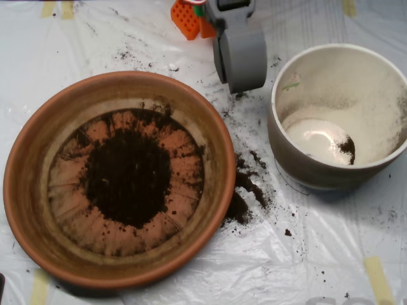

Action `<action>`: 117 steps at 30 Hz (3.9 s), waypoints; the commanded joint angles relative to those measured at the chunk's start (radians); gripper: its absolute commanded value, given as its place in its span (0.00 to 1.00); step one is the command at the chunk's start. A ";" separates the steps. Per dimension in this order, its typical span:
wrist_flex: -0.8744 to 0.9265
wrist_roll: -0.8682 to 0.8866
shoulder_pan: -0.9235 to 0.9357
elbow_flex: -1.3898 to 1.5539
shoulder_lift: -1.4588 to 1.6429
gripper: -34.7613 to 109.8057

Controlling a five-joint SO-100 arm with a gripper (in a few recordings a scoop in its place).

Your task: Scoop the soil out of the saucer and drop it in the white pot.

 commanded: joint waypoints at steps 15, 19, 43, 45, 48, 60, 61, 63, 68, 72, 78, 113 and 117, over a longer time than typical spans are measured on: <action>-0.247 0.127 0.324 -0.201 -0.538 0.46; -0.285 0.129 0.388 -0.225 -0.643 0.47; -0.202 0.278 0.664 -0.862 -1.657 0.58; -0.178 0.276 0.667 -0.887 -1.689 0.59; -0.120 0.281 0.673 -0.946 -1.755 0.57; -0.100 0.298 0.701 -0.991 -1.809 0.46; -0.101 0.295 0.703 -0.991 -1.809 0.46; -0.103 0.293 0.706 -0.994 -1.809 0.44; -0.092 0.296 0.723 -1.008 -1.816 0.44; -0.051 0.299 0.747 -1.065 -1.871 0.44; 0.029 0.287 0.765 -1.175 -1.960 0.41; 0.308 0.267 0.522 -1.312 -1.526 0.24; 0.333 0.255 0.454 -1.315 -1.434 0.24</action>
